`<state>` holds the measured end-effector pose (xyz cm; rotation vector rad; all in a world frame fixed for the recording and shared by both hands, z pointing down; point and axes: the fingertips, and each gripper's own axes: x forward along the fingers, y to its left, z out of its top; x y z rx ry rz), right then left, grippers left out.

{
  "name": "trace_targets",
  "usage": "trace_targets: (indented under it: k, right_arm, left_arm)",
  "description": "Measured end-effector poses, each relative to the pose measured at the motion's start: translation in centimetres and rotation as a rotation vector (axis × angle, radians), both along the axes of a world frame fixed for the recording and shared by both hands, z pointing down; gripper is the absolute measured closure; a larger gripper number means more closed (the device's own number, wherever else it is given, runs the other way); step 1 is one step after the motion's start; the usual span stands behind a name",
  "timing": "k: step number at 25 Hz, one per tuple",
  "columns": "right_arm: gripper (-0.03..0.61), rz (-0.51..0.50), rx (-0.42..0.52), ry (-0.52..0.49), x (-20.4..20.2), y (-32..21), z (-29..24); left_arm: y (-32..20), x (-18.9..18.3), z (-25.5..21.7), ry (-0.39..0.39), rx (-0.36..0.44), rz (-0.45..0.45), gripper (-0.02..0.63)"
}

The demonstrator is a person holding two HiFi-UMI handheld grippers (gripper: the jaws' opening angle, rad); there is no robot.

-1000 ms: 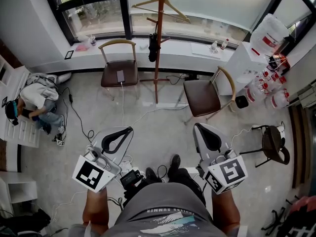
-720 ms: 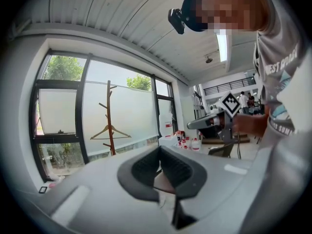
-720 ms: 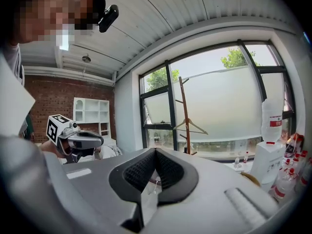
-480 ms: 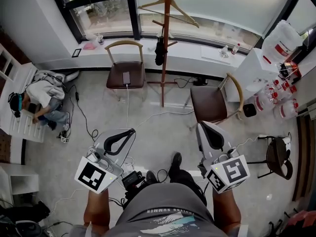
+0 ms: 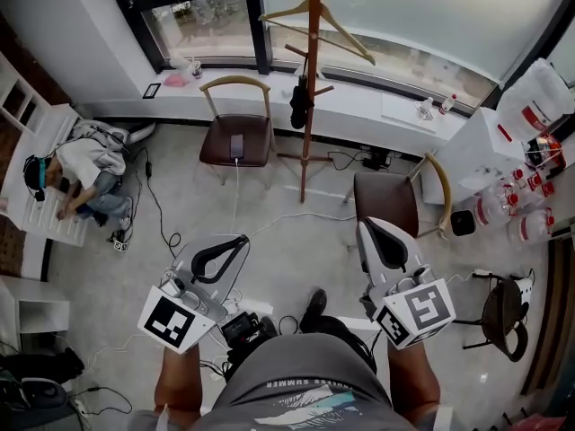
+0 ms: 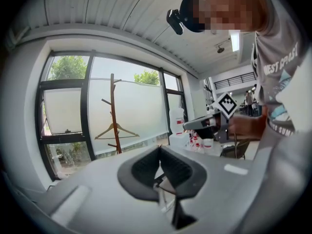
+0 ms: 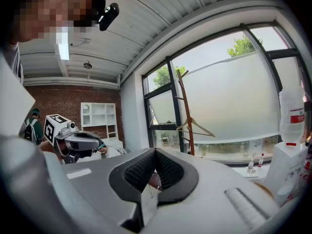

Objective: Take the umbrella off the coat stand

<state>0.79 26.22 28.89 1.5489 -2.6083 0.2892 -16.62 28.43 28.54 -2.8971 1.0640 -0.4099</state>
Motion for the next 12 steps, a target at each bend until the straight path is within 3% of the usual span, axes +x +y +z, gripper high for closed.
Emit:
trace_targets:
  k: [12]
  right_arm:
    - [0.577,-0.077,0.016,-0.025,4.6,-6.2,0.0]
  left_arm:
    - [-4.4,4.7,0.0,-0.038,0.003,-0.081,0.611]
